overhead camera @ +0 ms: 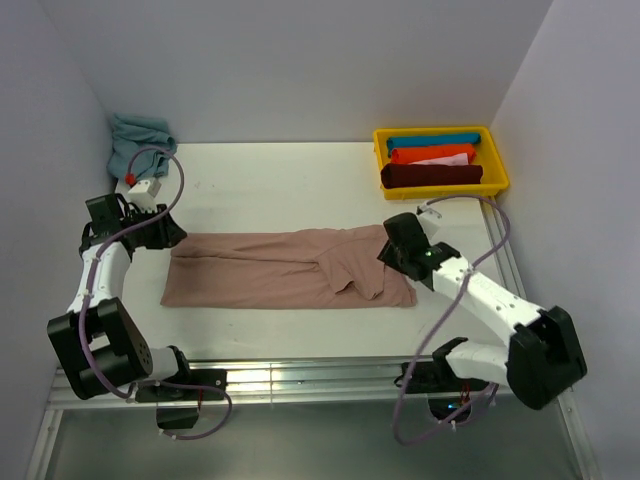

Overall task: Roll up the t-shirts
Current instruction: Fold the tshirt

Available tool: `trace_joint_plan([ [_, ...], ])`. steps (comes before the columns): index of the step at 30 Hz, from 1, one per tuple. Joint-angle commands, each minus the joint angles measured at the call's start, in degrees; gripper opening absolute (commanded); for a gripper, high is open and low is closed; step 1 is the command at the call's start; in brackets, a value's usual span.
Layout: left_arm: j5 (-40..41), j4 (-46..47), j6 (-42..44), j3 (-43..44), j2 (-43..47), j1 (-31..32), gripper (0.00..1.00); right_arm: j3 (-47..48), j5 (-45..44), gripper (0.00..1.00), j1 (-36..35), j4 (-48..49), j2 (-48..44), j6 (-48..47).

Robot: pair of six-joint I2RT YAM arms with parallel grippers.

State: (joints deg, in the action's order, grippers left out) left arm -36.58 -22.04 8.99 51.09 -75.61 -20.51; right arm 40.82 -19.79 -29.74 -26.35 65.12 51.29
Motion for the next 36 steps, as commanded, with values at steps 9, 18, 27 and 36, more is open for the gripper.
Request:
trace_joint_plan([
  [9, -2.7, 6.4, -2.8, -5.7, 4.4, 0.3, 0.39, 9.9, 4.8, 0.42, 10.2, 10.4, 21.9, -9.4],
  [18, -3.2, 7.5, -2.1, -7.9, 4.3, 0.3, 0.38, 12.1, 5.6, 0.22, 12.2, 11.4, 27.2, -10.7],
  [27, -2.7, 8.0, -2.0, -8.6, 4.4, 0.3, 0.38, 17.2, 5.0, 0.0, 16.1, 10.1, 29.0, -14.8],
  [36, -2.6, 8.2, -1.8, -8.9, 4.5, 0.3, 0.39, 19.7, 7.9, 0.22, 19.2, 8.1, 28.5, -17.2],
])
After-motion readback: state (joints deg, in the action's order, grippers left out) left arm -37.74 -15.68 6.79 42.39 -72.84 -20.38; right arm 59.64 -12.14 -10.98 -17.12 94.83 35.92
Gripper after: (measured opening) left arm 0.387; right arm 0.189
